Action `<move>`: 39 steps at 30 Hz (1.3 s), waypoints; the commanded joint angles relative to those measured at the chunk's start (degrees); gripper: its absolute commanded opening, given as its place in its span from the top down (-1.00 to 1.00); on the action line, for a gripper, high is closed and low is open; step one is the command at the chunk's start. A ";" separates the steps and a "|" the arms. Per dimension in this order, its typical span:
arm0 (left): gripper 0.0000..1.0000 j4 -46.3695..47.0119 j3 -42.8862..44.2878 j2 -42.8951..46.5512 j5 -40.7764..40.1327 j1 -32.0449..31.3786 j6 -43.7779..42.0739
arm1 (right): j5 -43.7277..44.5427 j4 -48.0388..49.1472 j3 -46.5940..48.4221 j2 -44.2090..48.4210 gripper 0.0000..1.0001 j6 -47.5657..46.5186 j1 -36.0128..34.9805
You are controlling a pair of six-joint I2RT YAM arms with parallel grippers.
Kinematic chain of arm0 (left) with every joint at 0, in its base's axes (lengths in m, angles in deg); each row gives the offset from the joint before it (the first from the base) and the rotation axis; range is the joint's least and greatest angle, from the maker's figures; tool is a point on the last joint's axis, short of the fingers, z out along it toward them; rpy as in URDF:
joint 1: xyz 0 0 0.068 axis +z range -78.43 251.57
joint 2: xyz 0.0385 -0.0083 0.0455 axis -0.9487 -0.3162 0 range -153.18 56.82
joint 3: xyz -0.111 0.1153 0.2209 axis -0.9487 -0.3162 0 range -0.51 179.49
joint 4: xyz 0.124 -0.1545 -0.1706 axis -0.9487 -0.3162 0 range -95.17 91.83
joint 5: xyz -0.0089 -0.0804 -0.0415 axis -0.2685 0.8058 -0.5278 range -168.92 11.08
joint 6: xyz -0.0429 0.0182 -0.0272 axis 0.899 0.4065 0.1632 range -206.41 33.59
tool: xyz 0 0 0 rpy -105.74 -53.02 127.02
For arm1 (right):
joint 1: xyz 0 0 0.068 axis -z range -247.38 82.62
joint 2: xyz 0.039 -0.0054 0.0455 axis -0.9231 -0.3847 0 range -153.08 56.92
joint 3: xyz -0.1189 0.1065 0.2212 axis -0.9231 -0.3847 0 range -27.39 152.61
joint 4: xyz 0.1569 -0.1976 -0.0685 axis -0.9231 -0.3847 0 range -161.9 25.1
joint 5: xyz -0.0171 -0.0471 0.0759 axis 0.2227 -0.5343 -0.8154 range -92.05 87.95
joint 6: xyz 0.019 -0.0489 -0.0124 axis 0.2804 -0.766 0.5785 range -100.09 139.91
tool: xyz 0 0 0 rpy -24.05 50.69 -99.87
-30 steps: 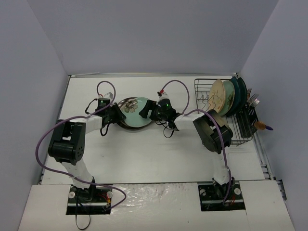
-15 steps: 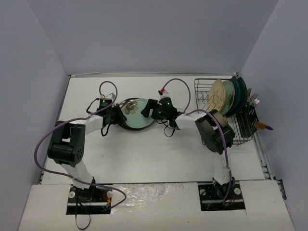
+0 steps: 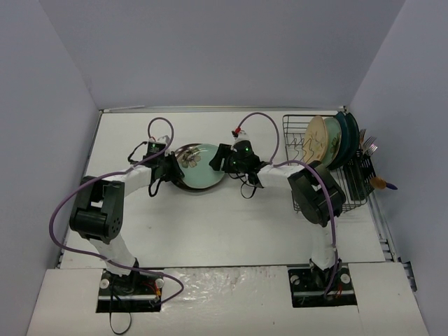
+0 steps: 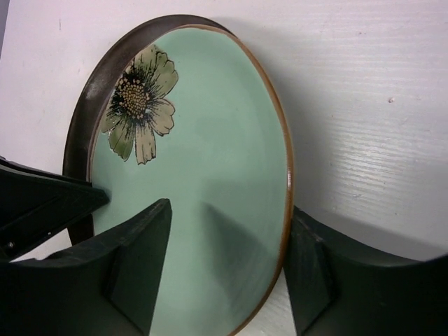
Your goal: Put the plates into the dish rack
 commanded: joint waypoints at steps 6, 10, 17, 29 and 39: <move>0.80 -1.85 4.05 4.61 0.45 -2.42 -3.66 | -2.56 7.78 0.78 8.84 0.63 -0.02 -0.17; 0.79 -2.20 4.22 5.24 -0.43 -2.42 -4.19 | -2.12 6.62 0.87 10.35 0.80 -0.55 0.18; 0.70 -2.44 4.22 5.01 -1.16 -2.42 -4.43 | -2.49 5.38 0.64 12.27 1.00 -0.99 1.22; 0.09 -13.62 10.42 15.40 -11.33 -2.24 -6.71 | -7.28 2.05 3.16 18.42 1.00 -5.67 2.64; -0.78 -30.92 18.07 27.74 -26.67 -1.44 -13.59 | -1.28 -12.56 9.66 31.97 1.00 -19.26 3.41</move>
